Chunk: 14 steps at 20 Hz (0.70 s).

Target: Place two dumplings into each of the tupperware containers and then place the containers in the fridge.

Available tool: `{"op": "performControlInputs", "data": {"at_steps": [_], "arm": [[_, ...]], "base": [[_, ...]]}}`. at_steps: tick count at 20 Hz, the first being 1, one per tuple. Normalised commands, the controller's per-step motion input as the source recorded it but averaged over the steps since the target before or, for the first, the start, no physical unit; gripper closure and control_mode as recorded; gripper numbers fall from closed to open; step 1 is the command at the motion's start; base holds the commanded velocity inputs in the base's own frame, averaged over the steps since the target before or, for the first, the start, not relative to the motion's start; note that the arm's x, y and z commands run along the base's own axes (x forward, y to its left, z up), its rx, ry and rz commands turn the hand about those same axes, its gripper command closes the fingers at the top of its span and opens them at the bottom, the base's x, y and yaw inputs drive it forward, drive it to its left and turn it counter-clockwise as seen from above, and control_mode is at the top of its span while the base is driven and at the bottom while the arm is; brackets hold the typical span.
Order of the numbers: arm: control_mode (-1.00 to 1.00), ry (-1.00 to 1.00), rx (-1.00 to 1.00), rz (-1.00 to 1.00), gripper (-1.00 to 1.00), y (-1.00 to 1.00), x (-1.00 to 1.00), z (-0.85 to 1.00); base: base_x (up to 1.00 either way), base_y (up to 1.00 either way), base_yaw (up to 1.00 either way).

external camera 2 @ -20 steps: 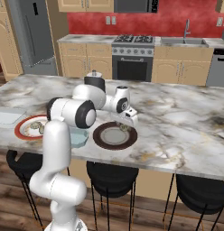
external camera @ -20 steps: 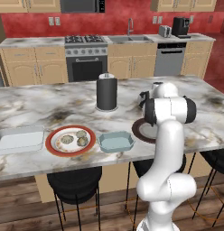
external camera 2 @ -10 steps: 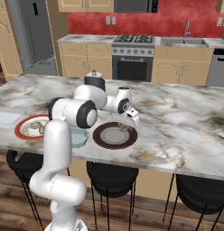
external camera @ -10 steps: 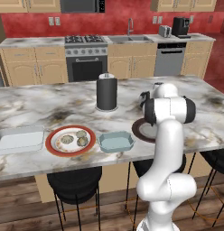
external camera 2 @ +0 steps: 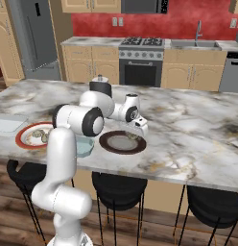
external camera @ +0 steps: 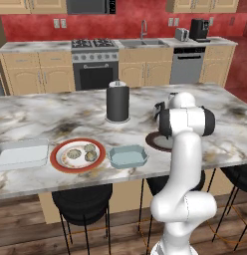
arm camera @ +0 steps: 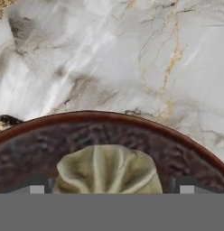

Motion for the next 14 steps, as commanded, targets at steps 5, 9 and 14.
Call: {"op": "performControlInputs", "data": {"at_steps": [5, 9, 14], "arm": [[-1.0, 0.0, 0.0, 0.0, 1.0, 0.0, 0.0, 0.0], [-1.0, 0.0, 0.0, 0.0, 1.0, 0.0, 0.0, 0.0], [-1.0, 0.0, 0.0, 0.02, 1.0, 0.04, 0.0, 0.0]], "base": [[0.0, 0.0, 0.0], [0.0, 0.0, 0.0], [0.0, 0.0, 0.0]]}}
